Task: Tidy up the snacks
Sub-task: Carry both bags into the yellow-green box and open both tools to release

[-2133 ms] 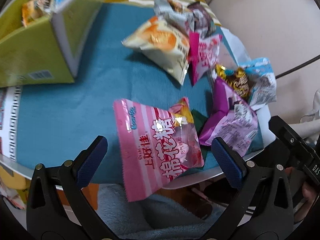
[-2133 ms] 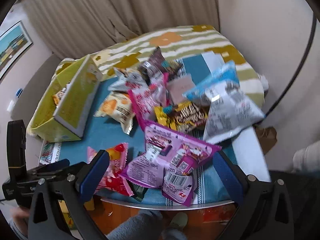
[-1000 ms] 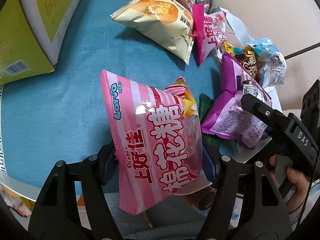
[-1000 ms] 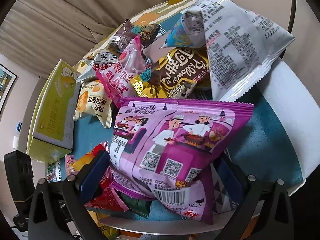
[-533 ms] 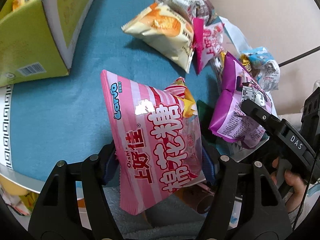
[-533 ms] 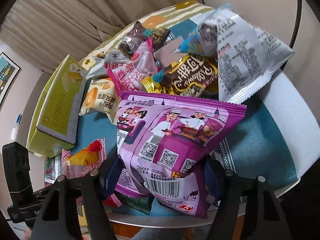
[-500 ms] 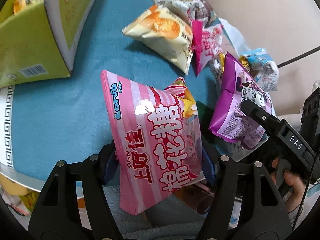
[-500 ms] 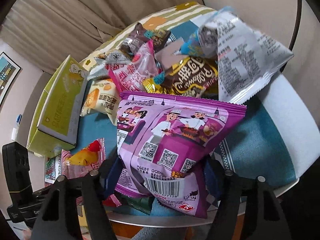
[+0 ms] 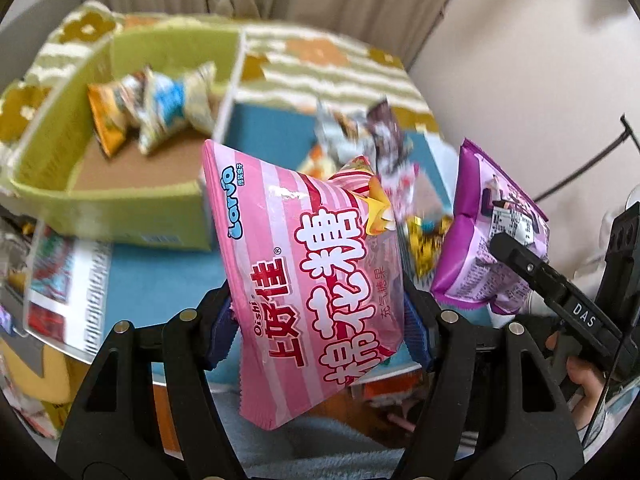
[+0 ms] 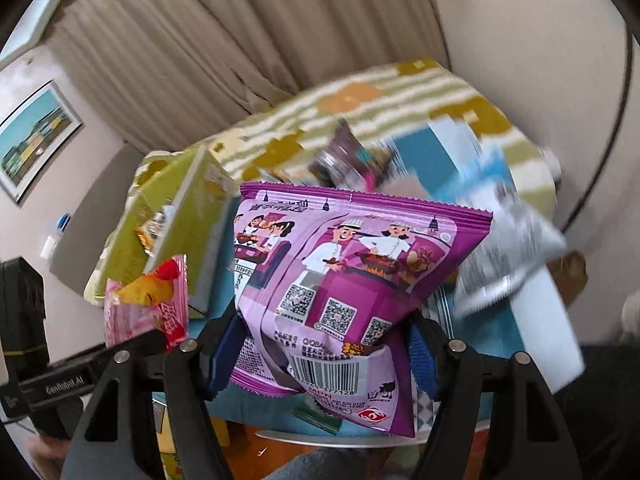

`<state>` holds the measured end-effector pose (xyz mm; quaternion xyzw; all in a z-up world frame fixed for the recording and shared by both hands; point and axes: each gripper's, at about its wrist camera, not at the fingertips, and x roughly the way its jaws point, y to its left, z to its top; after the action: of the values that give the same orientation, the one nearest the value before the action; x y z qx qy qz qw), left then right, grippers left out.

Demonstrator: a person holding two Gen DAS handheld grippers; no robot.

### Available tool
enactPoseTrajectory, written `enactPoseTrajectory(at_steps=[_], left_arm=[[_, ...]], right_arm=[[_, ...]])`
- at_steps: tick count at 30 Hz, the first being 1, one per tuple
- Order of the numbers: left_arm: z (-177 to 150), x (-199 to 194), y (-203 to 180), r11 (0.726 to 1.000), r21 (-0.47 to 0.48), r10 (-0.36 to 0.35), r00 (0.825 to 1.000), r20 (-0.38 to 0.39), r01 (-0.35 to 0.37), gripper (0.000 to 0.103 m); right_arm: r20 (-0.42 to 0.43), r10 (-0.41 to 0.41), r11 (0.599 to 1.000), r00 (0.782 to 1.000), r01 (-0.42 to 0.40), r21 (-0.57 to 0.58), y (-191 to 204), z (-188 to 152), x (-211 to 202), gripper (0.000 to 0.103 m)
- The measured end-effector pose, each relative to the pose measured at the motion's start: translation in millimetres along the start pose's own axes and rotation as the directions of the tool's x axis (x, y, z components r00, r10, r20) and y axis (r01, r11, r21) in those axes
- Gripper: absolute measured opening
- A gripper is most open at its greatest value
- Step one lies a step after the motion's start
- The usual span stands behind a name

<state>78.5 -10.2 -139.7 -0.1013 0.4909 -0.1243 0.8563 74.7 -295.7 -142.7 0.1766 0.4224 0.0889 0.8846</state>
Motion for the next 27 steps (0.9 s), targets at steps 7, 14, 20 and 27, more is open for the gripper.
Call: enactPoseTrajectory(at_steps=[7,14,20,27], left_arm=[[38,-43,32,0.998,-0.020,0.059,0.991,0.120,-0.057,0.065],[88,-50,100,0.992,-0.052,0.123,0.982,0.140,-0.117,0.066],[124,-24,163,0.981,-0.028,0.193,0.979,0.062,-0.192,0.066],[137,20,207,0.981,0.029,0.191,0.980,-0.054,-0.190,0.078]], right_arm=[[0.033,0.069,0.989,0.997,-0.064,-0.132,55,36,-9,0.067],[0.049,0.120,0.968,0.992,-0.106,-0.229,129,67,17,0.067],[-0.004,0.111,0.954,0.994,-0.107,-0.279,186,79,71,0.067],[-0.077,0.044,0.950,0.996,-0.066,-0.306,231,78,129,0.067]])
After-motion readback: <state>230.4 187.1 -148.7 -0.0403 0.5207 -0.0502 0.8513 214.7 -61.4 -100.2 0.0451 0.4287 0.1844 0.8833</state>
